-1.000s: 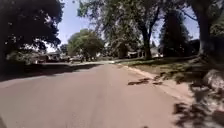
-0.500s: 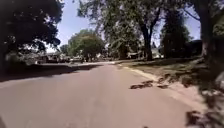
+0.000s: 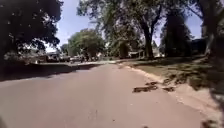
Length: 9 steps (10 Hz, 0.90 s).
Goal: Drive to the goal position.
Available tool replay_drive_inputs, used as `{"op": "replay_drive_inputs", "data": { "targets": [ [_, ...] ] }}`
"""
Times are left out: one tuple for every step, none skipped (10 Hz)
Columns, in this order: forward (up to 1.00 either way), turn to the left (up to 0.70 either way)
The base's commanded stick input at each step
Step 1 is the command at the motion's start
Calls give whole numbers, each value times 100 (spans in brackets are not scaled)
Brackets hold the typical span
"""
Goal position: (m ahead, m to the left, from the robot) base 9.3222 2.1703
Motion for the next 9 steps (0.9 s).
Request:
{"op": "replay_drive_inputs", "data": {
  "targets": [
    [50,0],
    [50,0],
    [50,0],
    [50,0],
    [50,0],
    [50,0],
    [50,0],
    [50,0],
    [50,0]
  ]
}}
